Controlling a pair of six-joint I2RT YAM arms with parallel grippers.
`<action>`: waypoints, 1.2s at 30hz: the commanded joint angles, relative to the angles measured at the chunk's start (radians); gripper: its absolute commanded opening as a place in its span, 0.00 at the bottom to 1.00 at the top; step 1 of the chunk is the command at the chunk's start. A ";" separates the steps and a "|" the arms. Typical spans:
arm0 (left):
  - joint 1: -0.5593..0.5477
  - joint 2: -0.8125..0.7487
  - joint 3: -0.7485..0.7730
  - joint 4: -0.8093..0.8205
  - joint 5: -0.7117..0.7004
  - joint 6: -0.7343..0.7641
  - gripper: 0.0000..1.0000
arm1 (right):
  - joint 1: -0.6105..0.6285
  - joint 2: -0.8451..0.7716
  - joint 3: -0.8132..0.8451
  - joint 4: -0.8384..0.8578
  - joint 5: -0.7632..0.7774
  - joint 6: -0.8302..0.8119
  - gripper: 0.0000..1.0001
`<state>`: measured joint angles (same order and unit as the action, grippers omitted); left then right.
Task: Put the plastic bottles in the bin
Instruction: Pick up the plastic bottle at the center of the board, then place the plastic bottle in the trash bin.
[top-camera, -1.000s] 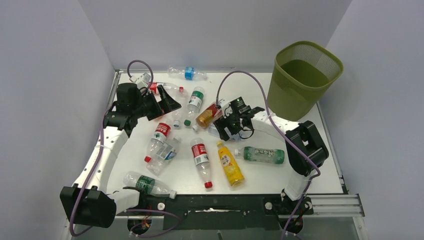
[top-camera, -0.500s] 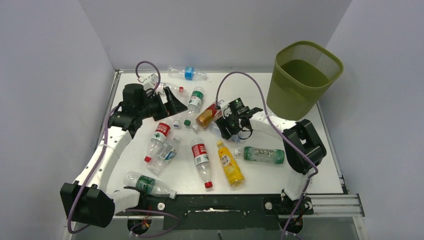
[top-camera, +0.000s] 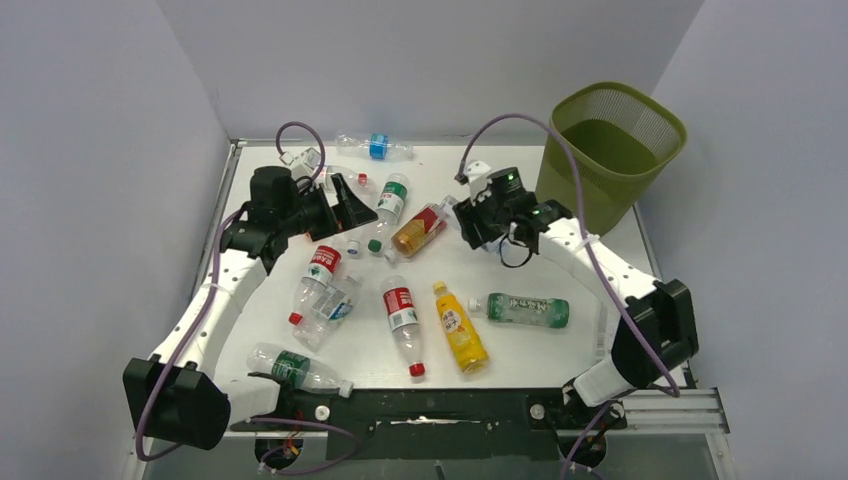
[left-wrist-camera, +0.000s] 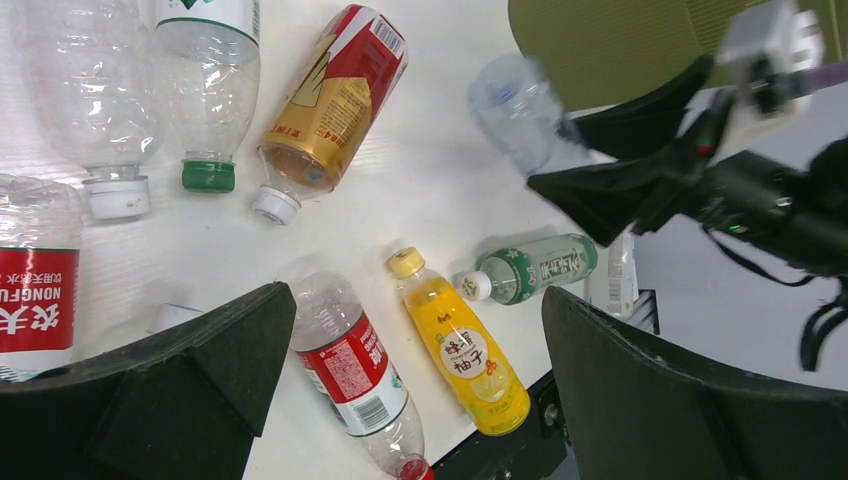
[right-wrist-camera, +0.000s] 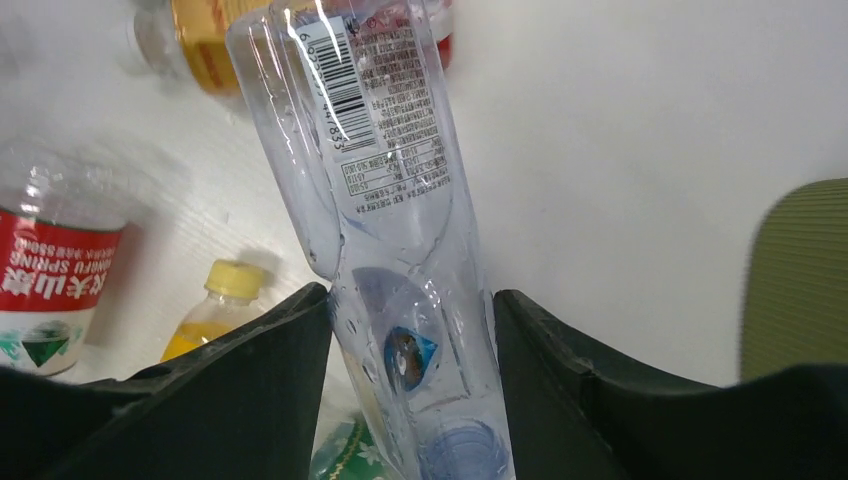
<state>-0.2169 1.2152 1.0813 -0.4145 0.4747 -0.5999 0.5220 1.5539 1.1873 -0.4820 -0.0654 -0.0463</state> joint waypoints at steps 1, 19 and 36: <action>-0.004 0.006 0.025 0.068 0.000 -0.003 0.98 | -0.077 -0.099 0.130 -0.017 0.032 -0.002 0.45; -0.004 -0.002 -0.016 0.097 0.025 -0.002 0.98 | -0.387 -0.063 0.643 0.057 0.180 0.101 0.50; -0.004 -0.036 0.057 0.036 0.043 0.003 0.98 | -0.609 -0.084 0.653 -0.049 0.127 0.193 0.98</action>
<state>-0.2173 1.2266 1.0618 -0.3855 0.4908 -0.5995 -0.0998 1.5826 1.8156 -0.5297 0.0856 0.1150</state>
